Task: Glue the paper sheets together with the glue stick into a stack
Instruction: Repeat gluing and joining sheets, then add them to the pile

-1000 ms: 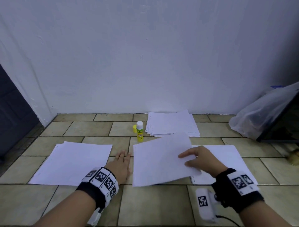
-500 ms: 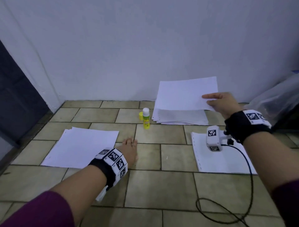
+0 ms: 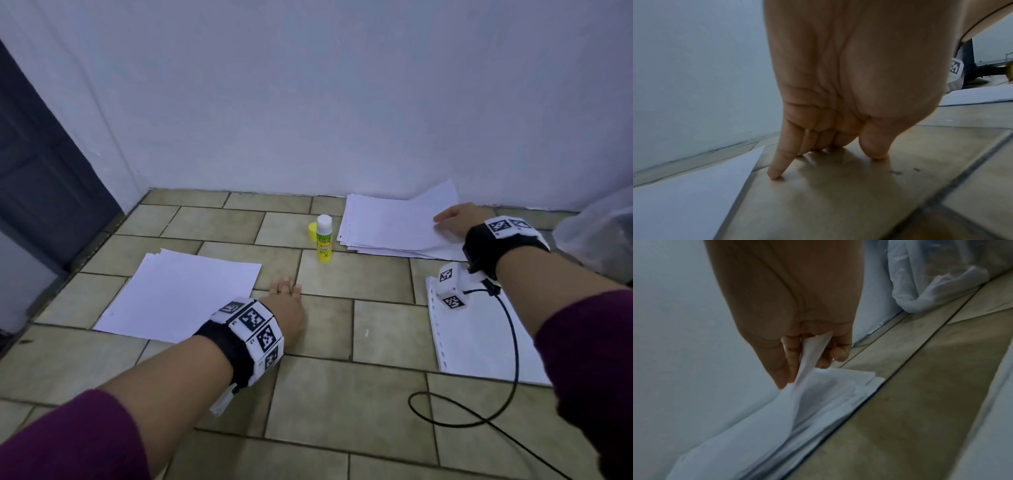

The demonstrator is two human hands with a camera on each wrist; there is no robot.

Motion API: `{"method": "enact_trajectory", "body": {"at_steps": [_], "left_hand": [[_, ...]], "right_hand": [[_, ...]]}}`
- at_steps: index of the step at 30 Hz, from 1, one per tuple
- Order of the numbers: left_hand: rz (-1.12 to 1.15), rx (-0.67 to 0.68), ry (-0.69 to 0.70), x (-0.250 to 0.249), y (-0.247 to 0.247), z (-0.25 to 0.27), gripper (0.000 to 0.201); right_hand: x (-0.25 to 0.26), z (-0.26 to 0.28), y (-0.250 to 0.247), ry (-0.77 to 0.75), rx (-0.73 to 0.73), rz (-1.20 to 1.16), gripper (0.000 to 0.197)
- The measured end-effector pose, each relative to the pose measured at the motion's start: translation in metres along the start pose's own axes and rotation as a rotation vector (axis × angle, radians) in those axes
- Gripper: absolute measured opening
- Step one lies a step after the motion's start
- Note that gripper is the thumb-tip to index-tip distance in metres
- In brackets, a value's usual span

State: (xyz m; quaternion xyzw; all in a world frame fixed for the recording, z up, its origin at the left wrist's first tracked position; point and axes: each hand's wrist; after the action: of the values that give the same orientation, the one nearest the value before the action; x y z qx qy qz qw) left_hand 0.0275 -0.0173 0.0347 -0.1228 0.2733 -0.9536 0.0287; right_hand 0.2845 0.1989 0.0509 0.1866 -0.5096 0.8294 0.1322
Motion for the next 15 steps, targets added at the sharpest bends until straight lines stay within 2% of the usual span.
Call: {"method": "enact_trajectory", "body": {"at_steps": [4,10,12,15], "left_hand": [[0.002,0.014,-0.013,0.000,0.000,-0.007,0.063],[0.012,0.015,-0.003,-0.001,0.000,-0.006,0.063],[0.013,0.018,-0.004,-0.001,0.001,-0.007,0.064],[0.034,0.019,0.009,0.001,0.003,-0.013,0.064]], "right_hand": [[-0.002,-0.003,0.006,0.030,0.064,0.061,0.036],[-0.010,-0.010,0.008,0.041,0.116,0.084,0.039],[-0.014,-0.012,0.007,0.021,0.135,0.032,0.039],[-0.015,-0.010,0.003,-0.022,0.068,-0.094,0.040]]}}
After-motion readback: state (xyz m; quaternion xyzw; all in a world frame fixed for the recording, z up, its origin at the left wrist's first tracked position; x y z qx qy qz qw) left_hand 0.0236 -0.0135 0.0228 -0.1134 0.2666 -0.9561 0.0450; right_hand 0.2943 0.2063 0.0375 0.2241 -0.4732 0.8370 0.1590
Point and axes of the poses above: each hand's wrist, its own z-axis away from the middle knuckle, its own y-axis out of the palm, x = y × z, and after that the axes turned 15 degrees about x, right-handed
